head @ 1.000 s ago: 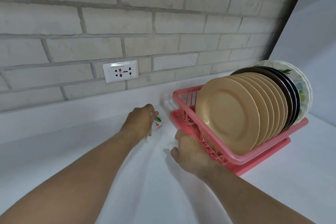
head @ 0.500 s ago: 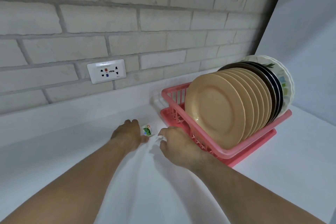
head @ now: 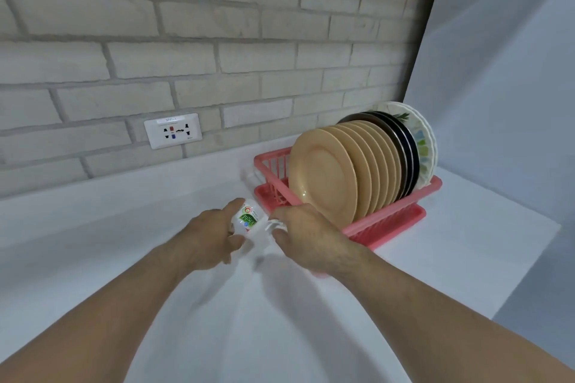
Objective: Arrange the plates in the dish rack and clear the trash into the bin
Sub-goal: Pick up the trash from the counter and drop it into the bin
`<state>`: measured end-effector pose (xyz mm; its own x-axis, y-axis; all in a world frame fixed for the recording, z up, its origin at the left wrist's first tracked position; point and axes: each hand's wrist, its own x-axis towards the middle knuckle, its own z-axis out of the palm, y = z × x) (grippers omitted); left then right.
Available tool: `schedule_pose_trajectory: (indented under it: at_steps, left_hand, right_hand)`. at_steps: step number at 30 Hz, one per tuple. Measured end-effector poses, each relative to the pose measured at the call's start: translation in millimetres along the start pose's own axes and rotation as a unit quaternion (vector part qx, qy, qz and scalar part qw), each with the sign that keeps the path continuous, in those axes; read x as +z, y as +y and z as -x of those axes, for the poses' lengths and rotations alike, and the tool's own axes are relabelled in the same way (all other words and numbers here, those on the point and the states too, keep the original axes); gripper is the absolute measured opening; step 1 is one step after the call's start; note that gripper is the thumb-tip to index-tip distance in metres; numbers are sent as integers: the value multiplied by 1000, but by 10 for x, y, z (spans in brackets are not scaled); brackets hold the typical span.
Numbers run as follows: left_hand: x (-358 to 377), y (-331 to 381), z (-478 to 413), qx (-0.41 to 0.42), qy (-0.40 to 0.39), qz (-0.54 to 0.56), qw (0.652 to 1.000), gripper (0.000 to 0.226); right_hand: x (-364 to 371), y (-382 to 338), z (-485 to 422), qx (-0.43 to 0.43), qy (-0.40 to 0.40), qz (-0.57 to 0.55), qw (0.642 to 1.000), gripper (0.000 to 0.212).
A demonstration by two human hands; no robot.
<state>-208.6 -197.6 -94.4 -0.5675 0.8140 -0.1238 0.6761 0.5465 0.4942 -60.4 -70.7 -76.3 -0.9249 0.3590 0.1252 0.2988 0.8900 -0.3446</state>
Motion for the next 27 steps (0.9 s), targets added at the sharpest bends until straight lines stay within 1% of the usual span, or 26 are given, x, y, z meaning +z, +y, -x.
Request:
schedule_pose_trajectory:
  at_steps: [3, 6, 10, 14, 16, 19, 23, 27]
  left_hand:
    - [100, 378, 151, 24, 10, 6, 1000, 63]
    - [280, 781, 283, 39, 26, -18, 999, 60]
    - [631, 1317, 410, 55, 45, 4, 997, 65]
    - [1049, 1955, 566, 65, 56, 25, 996, 73]
    - [1288, 2248, 654, 59, 59, 50, 995, 79]
    - [1616, 2611, 756, 35, 62, 18, 997, 80]
    - [1962, 2986, 847, 48, 63, 23, 997, 78]
    - [2275, 3307, 839, 59, 55, -3, 997, 73]
  right_hand:
    - [-193, 173, 255, 19, 19, -41, 999, 20]
    - [-379, 442, 559, 18, 22, -64, 998, 19]
    - [-608, 909, 1032, 15, 15, -105, 994, 18]
    - [-790, 1449, 1566, 22, 11, -121, 992, 15]
    - [-880, 1710, 1843, 33, 10, -124, 992, 17]
    - [-1006, 2052, 2191, 68, -2, -107, 992, 24]
    - [-1062, 2394, 2567, 92, -23, -101, 990, 40]
    - [-1039, 2788, 2808, 119, -27, -116, 986, 37]
